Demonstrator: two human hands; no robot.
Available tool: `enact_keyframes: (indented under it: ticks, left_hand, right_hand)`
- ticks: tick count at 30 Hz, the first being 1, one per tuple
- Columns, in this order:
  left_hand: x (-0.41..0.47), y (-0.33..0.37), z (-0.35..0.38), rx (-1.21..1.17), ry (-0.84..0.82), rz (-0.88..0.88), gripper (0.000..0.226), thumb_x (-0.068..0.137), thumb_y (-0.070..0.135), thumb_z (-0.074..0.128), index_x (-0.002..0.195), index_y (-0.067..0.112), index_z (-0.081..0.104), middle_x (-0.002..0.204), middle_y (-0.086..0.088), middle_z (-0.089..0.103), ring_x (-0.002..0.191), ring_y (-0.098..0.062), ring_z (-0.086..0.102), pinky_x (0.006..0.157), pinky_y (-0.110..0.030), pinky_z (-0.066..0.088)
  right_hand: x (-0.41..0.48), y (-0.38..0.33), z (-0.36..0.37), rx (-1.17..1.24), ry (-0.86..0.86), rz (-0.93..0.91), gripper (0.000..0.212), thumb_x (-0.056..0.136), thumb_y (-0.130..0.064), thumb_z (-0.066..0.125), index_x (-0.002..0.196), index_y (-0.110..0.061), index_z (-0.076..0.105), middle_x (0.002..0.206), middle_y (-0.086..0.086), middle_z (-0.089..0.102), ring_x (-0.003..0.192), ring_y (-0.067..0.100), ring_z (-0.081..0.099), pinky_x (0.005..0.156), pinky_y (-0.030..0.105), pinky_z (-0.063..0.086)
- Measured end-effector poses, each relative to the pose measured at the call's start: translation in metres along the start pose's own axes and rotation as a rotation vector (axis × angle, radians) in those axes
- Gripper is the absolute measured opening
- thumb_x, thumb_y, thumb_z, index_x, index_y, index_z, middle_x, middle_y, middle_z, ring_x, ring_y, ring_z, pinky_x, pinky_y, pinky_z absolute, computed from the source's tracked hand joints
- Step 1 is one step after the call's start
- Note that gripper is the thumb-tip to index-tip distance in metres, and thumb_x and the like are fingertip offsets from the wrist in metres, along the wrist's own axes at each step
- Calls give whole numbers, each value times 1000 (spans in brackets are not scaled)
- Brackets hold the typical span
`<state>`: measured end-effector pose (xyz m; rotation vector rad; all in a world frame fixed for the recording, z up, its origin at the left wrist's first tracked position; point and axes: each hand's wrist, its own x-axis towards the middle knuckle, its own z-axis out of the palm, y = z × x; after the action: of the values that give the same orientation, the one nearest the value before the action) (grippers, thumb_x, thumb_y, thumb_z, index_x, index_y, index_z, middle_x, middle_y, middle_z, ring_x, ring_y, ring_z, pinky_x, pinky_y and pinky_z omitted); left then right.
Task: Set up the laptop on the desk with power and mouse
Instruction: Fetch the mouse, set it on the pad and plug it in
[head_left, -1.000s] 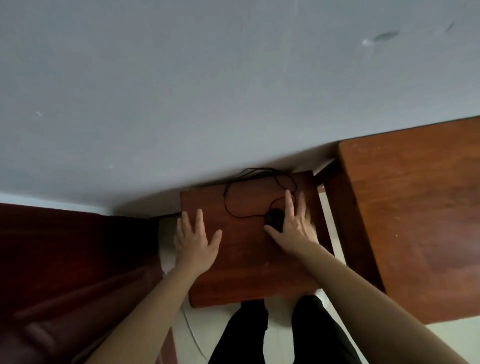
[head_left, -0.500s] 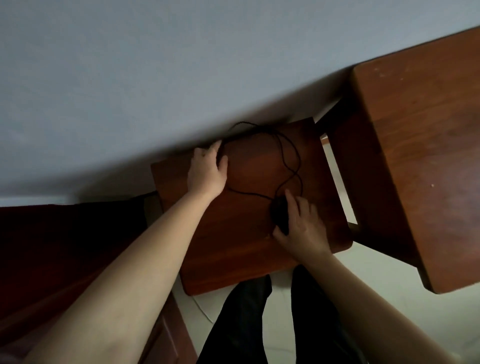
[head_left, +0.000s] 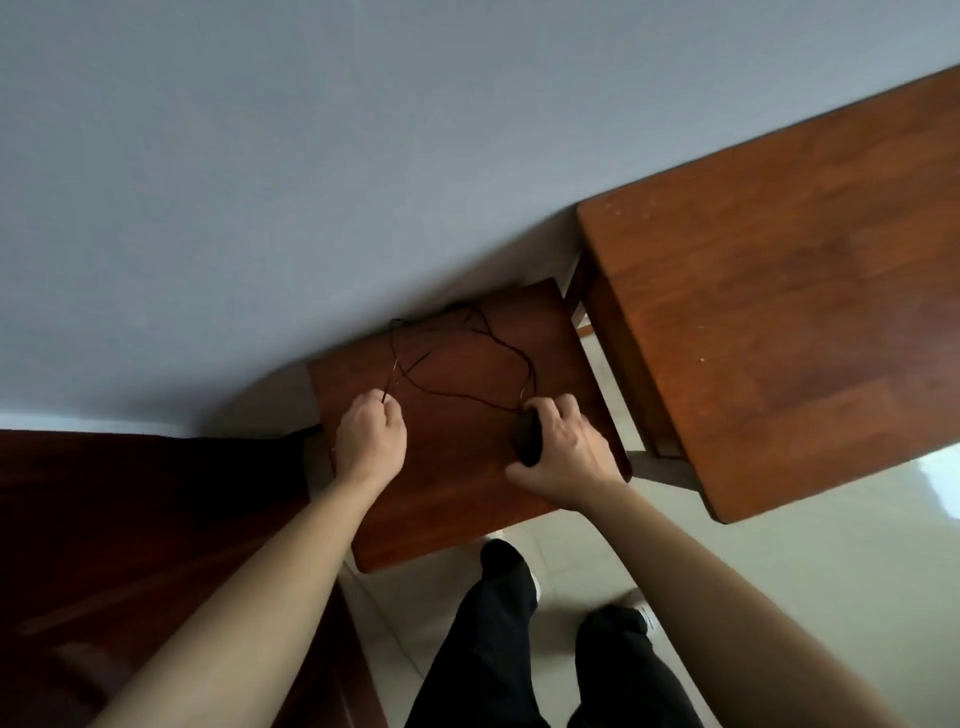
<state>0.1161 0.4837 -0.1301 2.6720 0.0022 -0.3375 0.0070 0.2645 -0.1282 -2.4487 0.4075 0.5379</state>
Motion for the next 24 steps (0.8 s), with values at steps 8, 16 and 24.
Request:
enact_keyframes:
  ticks: [8, 16, 24]
  left_hand:
    - [-70, 141, -124, -345, 555, 62, 36, 83, 19, 35, 73, -7, 58, 79, -27, 64, 76, -40, 58, 69, -46, 41]
    - [-144, 334, -164, -612, 658, 373, 21, 80, 15, 37, 69, 10, 54, 69, -9, 58, 68, -23, 50, 61, -30, 34]
    - [-210, 538, -83, -670, 347, 697, 25, 81, 19, 37, 72, 9, 58, 54, 7, 49, 55, -10, 46, 51, -19, 33]
  right_hand:
    - [-96, 19, -149, 225, 386, -170, 74, 63, -59, 61, 130, -35, 38, 116, -6, 38, 89, 28, 60, 68, 34, 49]
    - [-179, 96, -292, 281, 757, -229, 73, 67, -54, 64, 132, -40, 35, 121, -4, 39, 88, 27, 60, 66, 40, 55]
    - [-276, 252, -375, 334, 1063, 35, 75, 66, -52, 63, 134, -41, 34, 121, -4, 40, 87, 17, 51, 72, 35, 50]
